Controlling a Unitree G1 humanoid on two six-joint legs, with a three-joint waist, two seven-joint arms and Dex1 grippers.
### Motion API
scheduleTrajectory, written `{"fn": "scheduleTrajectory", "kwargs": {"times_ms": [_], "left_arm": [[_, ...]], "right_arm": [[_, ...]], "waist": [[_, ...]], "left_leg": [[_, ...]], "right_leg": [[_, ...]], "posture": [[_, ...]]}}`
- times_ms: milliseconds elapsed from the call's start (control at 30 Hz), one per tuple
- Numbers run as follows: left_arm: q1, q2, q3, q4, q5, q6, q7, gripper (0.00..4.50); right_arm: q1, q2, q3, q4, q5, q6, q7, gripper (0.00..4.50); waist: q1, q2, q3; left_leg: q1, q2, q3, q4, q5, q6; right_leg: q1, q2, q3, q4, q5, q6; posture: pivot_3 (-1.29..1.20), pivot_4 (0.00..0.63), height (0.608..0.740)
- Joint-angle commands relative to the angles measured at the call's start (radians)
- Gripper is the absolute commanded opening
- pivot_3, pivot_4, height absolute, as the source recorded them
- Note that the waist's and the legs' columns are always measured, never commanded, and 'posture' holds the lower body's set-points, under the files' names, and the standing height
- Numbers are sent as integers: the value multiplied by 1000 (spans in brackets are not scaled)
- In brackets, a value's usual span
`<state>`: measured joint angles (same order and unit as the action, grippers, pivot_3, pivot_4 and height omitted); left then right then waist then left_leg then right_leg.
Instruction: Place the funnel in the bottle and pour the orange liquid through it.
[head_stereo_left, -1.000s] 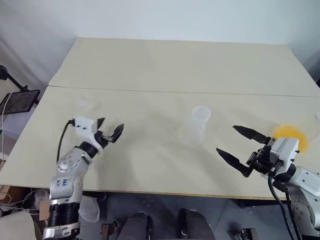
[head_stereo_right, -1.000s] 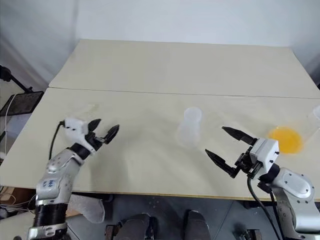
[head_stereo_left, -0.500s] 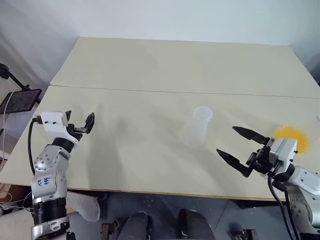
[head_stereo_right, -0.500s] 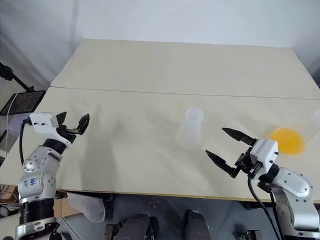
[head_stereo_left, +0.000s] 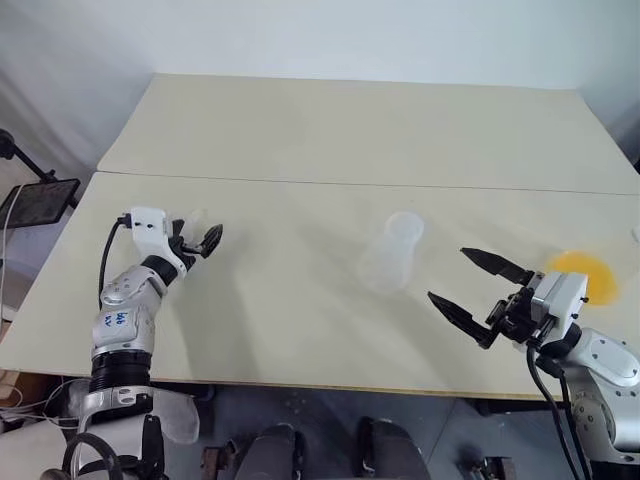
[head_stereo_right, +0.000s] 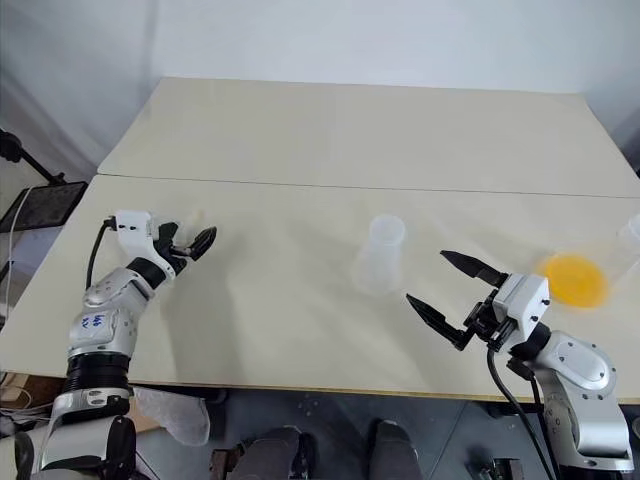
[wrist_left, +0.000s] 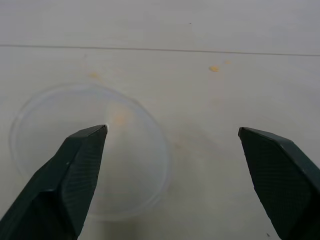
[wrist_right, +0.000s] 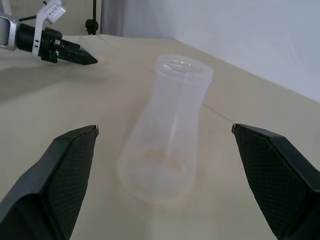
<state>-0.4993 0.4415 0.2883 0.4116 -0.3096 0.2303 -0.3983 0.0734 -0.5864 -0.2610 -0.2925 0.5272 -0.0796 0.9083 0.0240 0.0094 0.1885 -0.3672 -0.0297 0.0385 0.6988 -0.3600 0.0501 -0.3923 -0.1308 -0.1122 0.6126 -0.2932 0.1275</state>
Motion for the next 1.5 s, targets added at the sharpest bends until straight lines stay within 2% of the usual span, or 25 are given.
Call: {"fn": "scheduleTrajectory", "kwargs": {"times_ms": [33, 333, 367, 567, 700, 900, 1033, 1133, 1233, 1367, 1500], "left_arm": [[-11, 0, 5, 0, 5, -34, -2, 3216], [14, 3, 9, -13, -4, -66, -32, 236], [17, 7, 10, -17, -11, -70, -49, 20], [37, 44, 27, -82, -78, -62, -190, 20], [36, 123, 2, -201, -127, 2, -327, 20], [-97, 251, -118, -352, -189, 69, -618, 20], [-249, 286, -242, -321, -128, 24, -779, 20], [-438, 234, -364, -230, -29, -95, -865, 20], [-589, 130, -419, -113, 4, -127, -881, 20], [-695, 51, -476, 52, 87, -266, -924, 20], [-756, -5, -488, 153, 113, -333, -952, 20]], "right_arm": [[7, -4, -10, -56, 4, 5, -15, 4500], [11, -9, -21, -73, 5, 15, -28, 4500], [13, -10, -22, -76, 7, 15, -29, 4500], [55, -38, -36, -136, 27, 36, -10, 4500], [77, -49, -63, -174, 46, 56, -24, 4500], [96, -42, -91, -170, 35, 59, -41, 4500], [88, -39, -90, -162, 27, 57, -52, 4500], [80, -37, -89, -153, 21, 53, -62, 4500], [79, -31, -87, -153, 15, 53, -72, 4500], [99, -16, -86, -167, 8, 47, -84, 4500], [123, 2, -83, -189, -1, 41, -107, 4500]], "waist": [[0, 0, 0], [2, 0, 0], [3, 0, 0], [3, 0, 0], [1, -1, 0], [4, -1, 0], [1, 0, 0], [4, -1, 1], [11, -1, 1], [5, -1, 1], [0, -1, 1]], "left_leg": [[0, 0, 0, 0, 0, 0], [0, -1, 0, 0, 0, 0], [0, -1, 0, 0, 0, 0], [0, -1, 0, 1, 0, 0], [-1, 0, 0, 1, 0, 0], [0, -1, -2, 1, 0, 0], [0, -1, 0, 1, 0, 0], [-1, -1, 1, 1, 0, 1], [-2, -2, 1, 1, 2, 2], [-2, -3, 2, 0, 2, 2], [-3, -2, 2, 0, 2, 2]], "right_leg": [[0, 0, 0, 0, 0, 0], [0, -1, 0, 0, 0, 0], [0, -1, 0, 0, 0, 0], [0, -1, 0, 0, 0, 0], [0, -1, 1, -1, 0, 0], [1, -1, 3, -1, 0, 0], [1, 0, 1, -1, 0, 0], [0, 1, 1, -1, 0, 0], [1, 1, 1, -1, 1, 1], [0, 0, 1, -2, 1, 2], [-1, 1, 0, -2, 1, 2]], "posture": [[0, 150, 740], [0, 150, 740], [0, 150, 740], [0, 150, 740], [0, 150, 740], [0, 150, 740], [0, 150, 740], [0, 150, 740], [0, 150, 740], [0, 150, 740], [0, 150, 740]]}}
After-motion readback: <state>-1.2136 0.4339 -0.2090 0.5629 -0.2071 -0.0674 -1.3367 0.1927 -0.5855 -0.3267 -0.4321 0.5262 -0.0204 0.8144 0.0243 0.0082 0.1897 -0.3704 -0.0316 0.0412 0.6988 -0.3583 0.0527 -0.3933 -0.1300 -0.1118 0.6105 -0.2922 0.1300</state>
